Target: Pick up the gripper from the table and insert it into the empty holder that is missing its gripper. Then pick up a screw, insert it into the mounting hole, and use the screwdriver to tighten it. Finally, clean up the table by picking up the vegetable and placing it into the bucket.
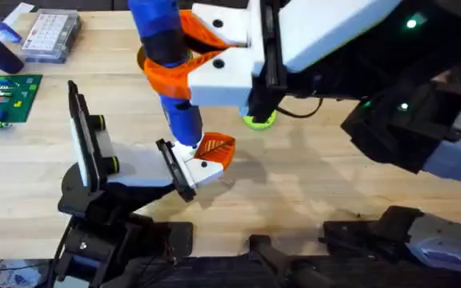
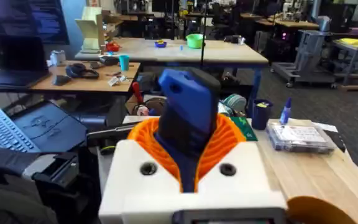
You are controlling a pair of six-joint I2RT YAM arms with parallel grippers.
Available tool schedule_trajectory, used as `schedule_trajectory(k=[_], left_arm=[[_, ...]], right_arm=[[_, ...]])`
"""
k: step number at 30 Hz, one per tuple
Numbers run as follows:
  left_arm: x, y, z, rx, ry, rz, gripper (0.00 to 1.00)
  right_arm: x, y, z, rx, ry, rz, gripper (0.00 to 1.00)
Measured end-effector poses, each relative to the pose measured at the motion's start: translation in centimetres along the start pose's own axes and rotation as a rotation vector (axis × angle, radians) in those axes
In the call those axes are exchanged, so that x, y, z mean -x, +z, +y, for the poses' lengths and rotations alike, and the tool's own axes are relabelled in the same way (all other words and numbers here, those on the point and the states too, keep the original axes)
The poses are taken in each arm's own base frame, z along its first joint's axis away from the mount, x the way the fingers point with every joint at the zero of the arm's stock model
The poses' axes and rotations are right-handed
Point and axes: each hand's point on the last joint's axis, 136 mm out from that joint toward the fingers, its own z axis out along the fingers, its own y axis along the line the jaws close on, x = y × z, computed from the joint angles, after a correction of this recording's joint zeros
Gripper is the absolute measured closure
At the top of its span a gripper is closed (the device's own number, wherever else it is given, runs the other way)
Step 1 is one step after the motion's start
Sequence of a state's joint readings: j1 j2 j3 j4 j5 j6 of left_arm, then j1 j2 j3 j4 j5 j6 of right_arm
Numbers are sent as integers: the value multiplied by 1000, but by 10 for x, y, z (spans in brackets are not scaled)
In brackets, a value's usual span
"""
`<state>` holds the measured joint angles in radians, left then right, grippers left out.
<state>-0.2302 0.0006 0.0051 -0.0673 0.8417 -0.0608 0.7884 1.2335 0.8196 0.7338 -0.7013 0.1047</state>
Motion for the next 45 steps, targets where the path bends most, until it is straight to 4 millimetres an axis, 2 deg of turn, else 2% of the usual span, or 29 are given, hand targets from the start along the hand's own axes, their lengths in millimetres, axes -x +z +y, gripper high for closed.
schedule_trajectory(k=[16, 22, 45], left_arm=[[0, 0, 0, 0, 0, 0, 988], [0, 0, 0, 0, 0, 0, 988], [0, 0, 0, 0, 0, 0, 988]], right_arm=[[-5, 2, -2, 0, -27, 8, 924], [7, 1, 0, 4, -48, -35, 925], [6, 0, 0, 15, -24, -30, 926]])
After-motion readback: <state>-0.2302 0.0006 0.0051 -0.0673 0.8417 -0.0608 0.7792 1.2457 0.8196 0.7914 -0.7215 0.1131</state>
